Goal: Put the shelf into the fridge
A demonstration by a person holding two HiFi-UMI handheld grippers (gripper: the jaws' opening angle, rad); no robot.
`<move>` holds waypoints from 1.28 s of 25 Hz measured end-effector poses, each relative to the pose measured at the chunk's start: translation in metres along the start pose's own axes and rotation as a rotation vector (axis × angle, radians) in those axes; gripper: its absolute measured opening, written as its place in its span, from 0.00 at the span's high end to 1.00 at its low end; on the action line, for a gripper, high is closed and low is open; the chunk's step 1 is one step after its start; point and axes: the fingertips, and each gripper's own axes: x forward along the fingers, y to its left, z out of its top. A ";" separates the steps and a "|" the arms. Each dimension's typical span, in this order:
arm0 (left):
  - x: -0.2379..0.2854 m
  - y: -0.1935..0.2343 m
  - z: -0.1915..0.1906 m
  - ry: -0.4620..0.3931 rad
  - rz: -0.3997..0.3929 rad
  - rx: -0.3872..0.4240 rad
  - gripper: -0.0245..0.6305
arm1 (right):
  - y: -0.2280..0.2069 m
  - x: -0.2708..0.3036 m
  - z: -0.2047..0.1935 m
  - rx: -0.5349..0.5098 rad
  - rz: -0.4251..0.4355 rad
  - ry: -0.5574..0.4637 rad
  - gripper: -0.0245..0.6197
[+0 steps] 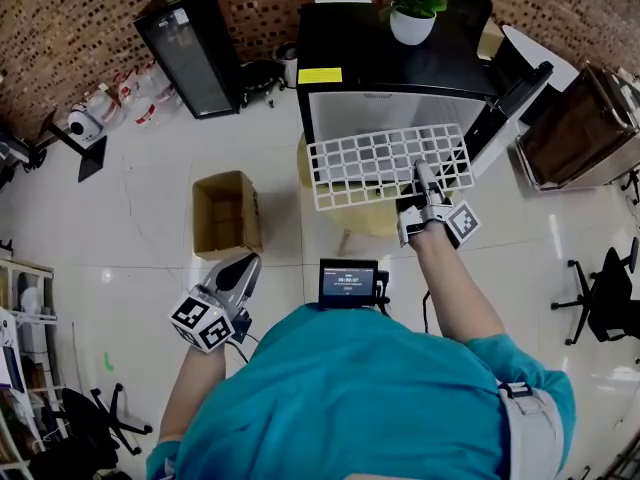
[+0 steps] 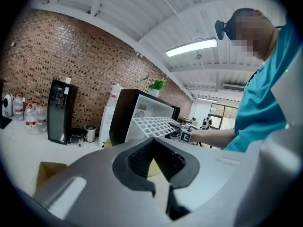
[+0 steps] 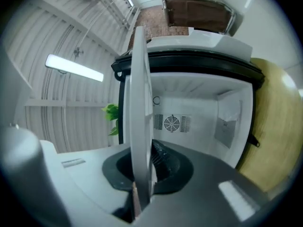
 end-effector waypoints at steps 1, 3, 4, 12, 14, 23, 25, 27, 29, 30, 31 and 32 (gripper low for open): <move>0.001 0.000 -0.002 -0.001 0.007 -0.006 0.96 | -0.001 0.000 0.002 0.033 0.013 -0.022 0.92; 0.000 0.000 -0.009 0.003 0.030 -0.033 0.96 | -0.002 0.000 0.006 0.073 0.028 -0.061 0.92; 0.001 0.000 -0.013 0.006 0.036 -0.040 0.96 | -0.002 0.000 0.009 0.084 0.035 -0.081 0.92; 0.014 0.005 -0.026 0.033 0.051 -0.032 0.96 | -0.014 0.020 0.023 0.104 0.021 -0.141 0.92; 0.017 0.004 -0.028 0.035 0.053 -0.035 0.96 | -0.021 0.020 0.022 0.109 -0.003 -0.139 0.92; 0.016 0.009 -0.028 0.030 0.068 -0.058 0.96 | -0.029 0.021 0.018 0.116 -0.068 -0.106 0.92; 0.018 0.008 -0.030 0.031 0.068 -0.071 0.96 | -0.024 0.020 0.017 0.134 -0.078 -0.096 0.92; 0.022 0.007 -0.031 0.031 0.059 -0.074 0.96 | -0.026 0.019 0.016 0.154 -0.085 -0.089 0.92; 0.026 0.006 -0.032 0.033 0.046 -0.070 0.96 | -0.030 0.017 0.015 0.156 -0.094 -0.082 0.92; 0.028 0.006 -0.033 0.035 0.042 -0.070 0.96 | -0.032 0.017 0.015 0.147 -0.094 -0.079 0.92; 0.028 0.006 -0.034 0.037 0.041 -0.073 0.96 | -0.032 0.018 0.017 0.135 -0.092 -0.075 0.92; 0.028 0.006 -0.035 0.039 0.044 -0.078 0.96 | -0.030 0.019 0.018 0.126 -0.088 -0.073 0.92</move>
